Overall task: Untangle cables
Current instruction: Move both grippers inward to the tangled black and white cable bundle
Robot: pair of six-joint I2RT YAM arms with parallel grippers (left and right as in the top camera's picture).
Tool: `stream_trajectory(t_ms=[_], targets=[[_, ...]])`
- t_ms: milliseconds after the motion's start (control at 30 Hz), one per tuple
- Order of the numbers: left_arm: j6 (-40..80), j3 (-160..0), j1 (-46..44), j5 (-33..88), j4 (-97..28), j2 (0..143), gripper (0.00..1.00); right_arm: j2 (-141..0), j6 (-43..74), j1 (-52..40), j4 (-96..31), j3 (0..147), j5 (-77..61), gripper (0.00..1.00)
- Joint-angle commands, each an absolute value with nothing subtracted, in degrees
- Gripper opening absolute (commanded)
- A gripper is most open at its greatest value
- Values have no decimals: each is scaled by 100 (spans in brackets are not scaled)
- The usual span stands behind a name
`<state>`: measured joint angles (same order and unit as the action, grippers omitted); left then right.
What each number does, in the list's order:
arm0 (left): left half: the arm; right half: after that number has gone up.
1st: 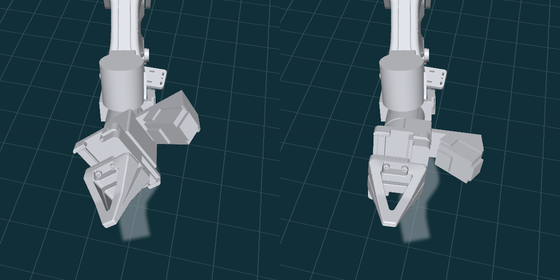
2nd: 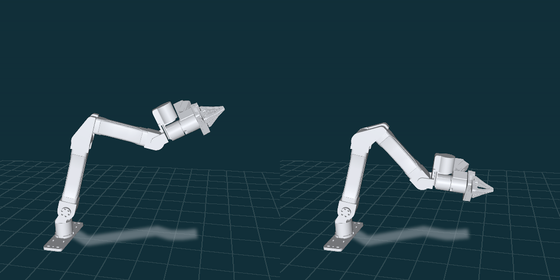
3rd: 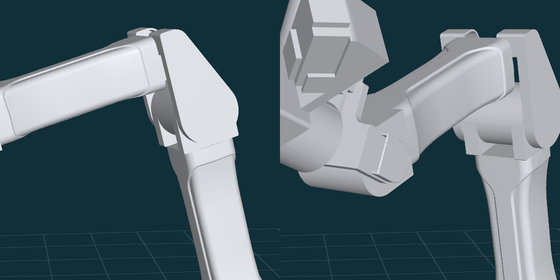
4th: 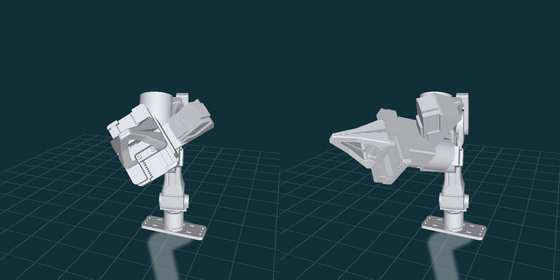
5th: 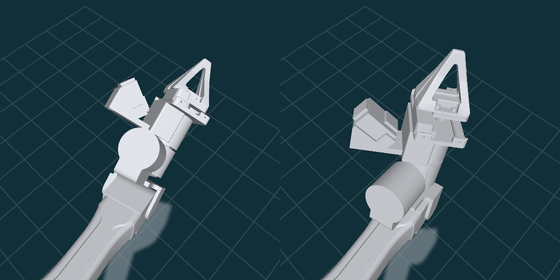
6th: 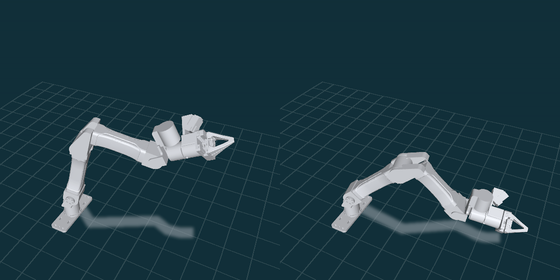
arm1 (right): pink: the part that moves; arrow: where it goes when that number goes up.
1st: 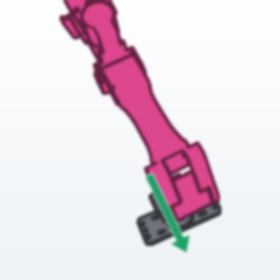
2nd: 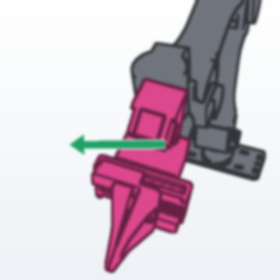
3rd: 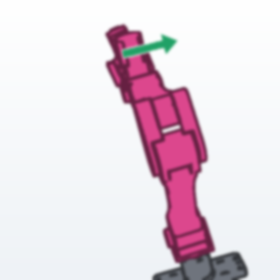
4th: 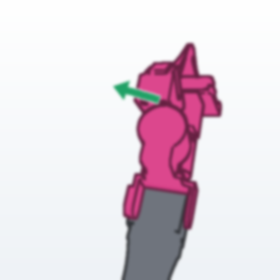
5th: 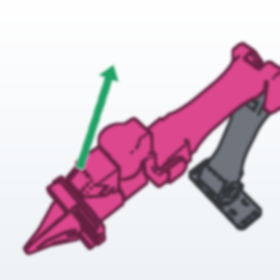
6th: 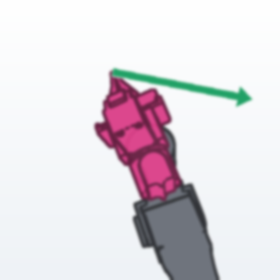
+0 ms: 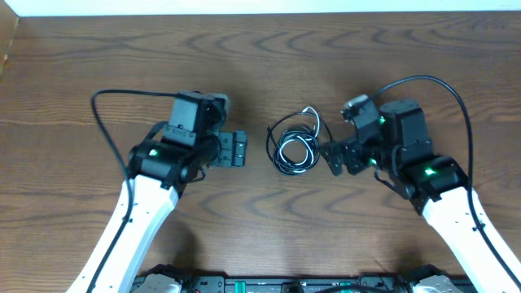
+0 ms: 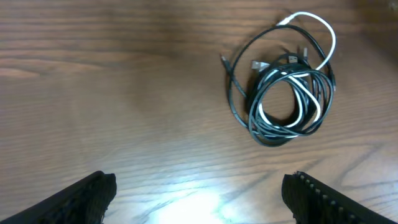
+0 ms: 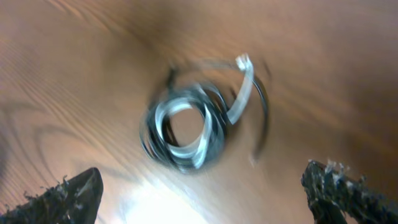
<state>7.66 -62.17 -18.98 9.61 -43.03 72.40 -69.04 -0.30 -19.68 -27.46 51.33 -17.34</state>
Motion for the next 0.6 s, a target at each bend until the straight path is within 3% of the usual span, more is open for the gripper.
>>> stream_trajectory(t_ms=[0,67,233,333,433,533,567], targets=[[784,-6302,-2023,1160,-4139,7647,91,-7279,690,-2097,-2499,5205,-1516,89],[781,-6302,-2104,1157,-3951,7975,92,-7699,1402,-2110,-2499,5205,-1048,79],[781,-6302,-2410,1160,-3148,8962,90,-8739,1804,-2257,-2418,5205,-1105,64],[784,-6302,-2556,1157,-2842,9319,79,-9080,1951,-2351,-2397,5205,-1085,61],[832,-6302,-2587,1160,-2733,9583,69,-9496,2355,-2399,-2386,5205,-930,48],[829,-6302,-2587,1186,-2775,9697,65,-9745,2569,-2403,-2239,5205,-937,26],[829,-6300,-2587,1245,-2794,9703,65,-9765,2580,-2408,-2169,5205,-939,23]])
